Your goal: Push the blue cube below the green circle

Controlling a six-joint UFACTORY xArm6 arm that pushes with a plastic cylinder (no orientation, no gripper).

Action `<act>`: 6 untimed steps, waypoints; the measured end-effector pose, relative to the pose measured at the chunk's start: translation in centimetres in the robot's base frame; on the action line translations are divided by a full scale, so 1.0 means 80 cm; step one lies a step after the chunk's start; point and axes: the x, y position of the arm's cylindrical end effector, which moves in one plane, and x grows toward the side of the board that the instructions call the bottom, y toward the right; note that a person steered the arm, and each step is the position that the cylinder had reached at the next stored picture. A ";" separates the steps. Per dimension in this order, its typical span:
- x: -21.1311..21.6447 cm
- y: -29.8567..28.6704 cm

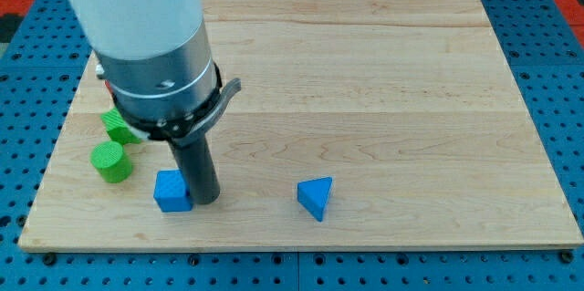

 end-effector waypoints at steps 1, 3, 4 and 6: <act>0.001 -0.051; -0.031 -0.003; -0.032 -0.037; -0.023 -0.081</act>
